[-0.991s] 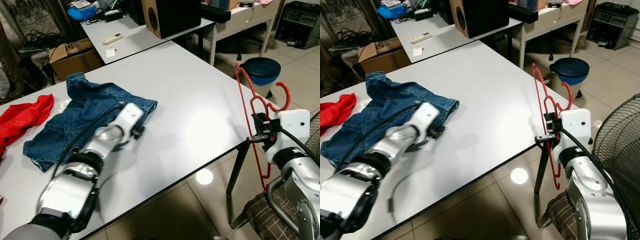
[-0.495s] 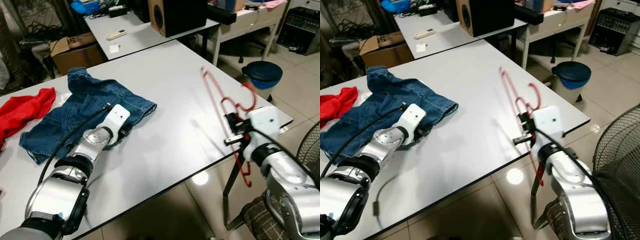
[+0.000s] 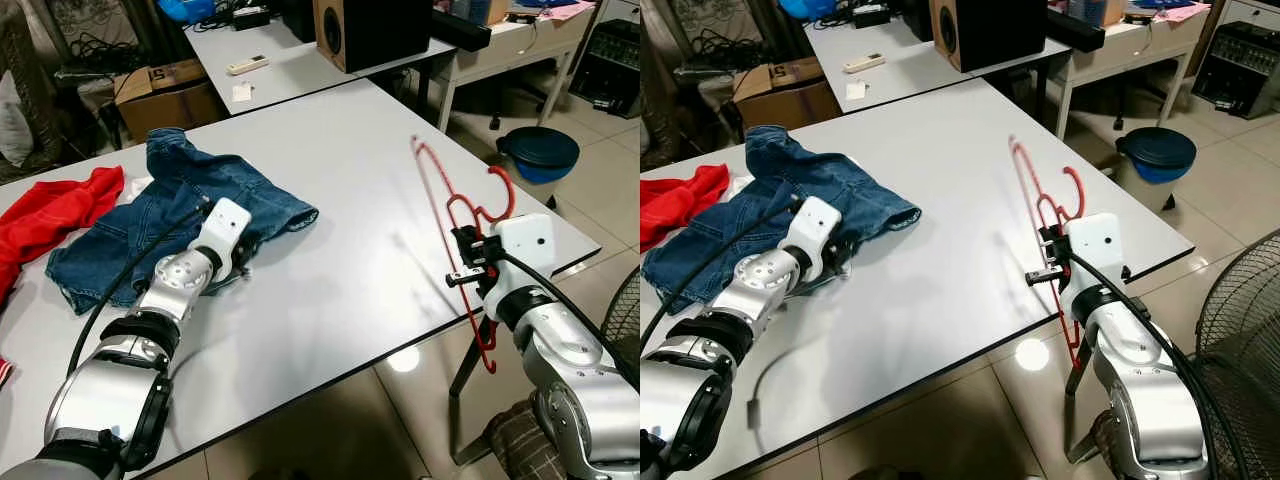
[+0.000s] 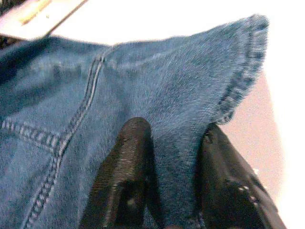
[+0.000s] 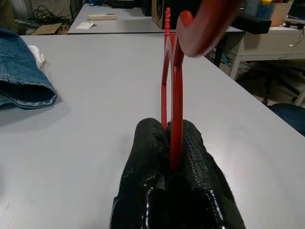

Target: Hang hanger

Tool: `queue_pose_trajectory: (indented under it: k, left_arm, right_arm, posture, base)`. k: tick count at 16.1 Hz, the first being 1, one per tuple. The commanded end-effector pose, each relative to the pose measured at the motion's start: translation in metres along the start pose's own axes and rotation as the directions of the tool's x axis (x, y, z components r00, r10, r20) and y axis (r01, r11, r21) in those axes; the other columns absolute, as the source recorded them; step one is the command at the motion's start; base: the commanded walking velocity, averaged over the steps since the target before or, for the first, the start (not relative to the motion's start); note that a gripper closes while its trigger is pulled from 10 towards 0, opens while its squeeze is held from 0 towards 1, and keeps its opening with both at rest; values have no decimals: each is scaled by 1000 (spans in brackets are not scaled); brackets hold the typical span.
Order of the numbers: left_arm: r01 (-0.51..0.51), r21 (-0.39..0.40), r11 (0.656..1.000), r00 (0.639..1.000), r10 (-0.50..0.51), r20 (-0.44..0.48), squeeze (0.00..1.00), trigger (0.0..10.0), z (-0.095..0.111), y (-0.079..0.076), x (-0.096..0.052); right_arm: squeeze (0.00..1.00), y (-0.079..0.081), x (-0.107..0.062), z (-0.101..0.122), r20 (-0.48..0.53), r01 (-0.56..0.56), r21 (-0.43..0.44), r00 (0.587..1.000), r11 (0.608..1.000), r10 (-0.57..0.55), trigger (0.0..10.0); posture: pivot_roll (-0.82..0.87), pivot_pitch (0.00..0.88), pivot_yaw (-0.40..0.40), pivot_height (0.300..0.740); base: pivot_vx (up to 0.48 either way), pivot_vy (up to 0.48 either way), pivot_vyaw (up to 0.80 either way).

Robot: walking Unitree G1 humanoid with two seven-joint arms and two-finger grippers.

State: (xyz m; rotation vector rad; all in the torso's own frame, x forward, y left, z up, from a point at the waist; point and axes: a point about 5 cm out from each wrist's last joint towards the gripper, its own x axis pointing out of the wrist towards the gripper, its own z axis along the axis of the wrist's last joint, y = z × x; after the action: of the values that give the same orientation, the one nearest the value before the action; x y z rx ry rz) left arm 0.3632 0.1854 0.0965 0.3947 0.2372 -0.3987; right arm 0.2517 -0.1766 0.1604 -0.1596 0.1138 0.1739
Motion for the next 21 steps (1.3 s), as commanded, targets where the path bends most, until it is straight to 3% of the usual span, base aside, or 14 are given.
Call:
queue_pose_trajectory:
  k: [1,5,7,10,13,15,16,17,18,19,20,21]
  left_arm:
    - [-3,-18,1000,999,3,46,0,0,7,8,-2]
    - [-8,-49,999,994,14,110,0,0,18,15,-3]
    - [-26,-91,995,978,44,202,0,0,35,21,-2]
    - [68,-121,990,916,-14,401,0,0,74,24,-1]
    - [181,-71,981,850,-120,512,0,0,102,23,-3]
    - [298,-97,950,761,-175,624,0,0,129,16,-3]
    - [315,-99,944,748,-183,638,0,0,132,15,-4]
    - [363,-102,926,712,-205,672,0,0,137,13,-5]
    - [492,-65,868,629,-302,716,0,0,145,5,-10]
    - [546,-29,838,594,-362,718,0,0,145,-1,-12]
    - [546,-29,838,594,-362,718,0,0,145,-1,-12]
    - [639,43,768,566,-508,649,0,0,129,-13,-17]
  right_arm:
    - [0,2,0,0,9,7,9,1000,1000,-7,10000]
    - [0,5,0,-3,4,17,28,1000,999,-17,10000]
    - [0,2,4,-1,16,40,35,999,999,-40,10000]
    - [0,-3,7,2,32,76,46,996,996,-78,10000]
    - [0,-5,7,2,40,104,50,994,993,-106,10000]
    - [0,-12,8,4,52,162,61,985,985,-165,10000]
    - [0,-12,8,4,55,168,64,984,984,-171,10000]
    - [0,-15,8,4,55,183,64,981,981,-186,10000]
    - [0,-21,7,4,56,224,65,972,972,-227,10000]
    - [0,-23,7,4,57,241,68,968,968,-245,10000]
    - [0,-23,7,4,57,241,68,968,968,-245,10000]
    - [0,-26,6,4,59,261,74,962,962,-266,10000]
  posture:
    - [-110,0,138,740]
    - [-96,0,131,740]
    - [-93,0,128,740]
    - [-92,0,131,740]
    - [-93,0,140,740]
    - [-94,0,145,740]
    - [-94,0,145,740]
    - [-94,0,145,740]
    - [-86,0,141,740]
    - [-85,0,141,740]
    - [-85,0,141,740]
    - [-83,0,138,740]
  base:
    - [0,0,0]
    - [0,0,0]
    - [0,0,0]
    - [0,0,0]
    - [0,0,0]
    - [0,0,0]
    - [0,0,0]
    - [0,0,0]
    - [0,0,0]
    - [0,0,0]
    - [0,0,0]
    - [0,0,0]
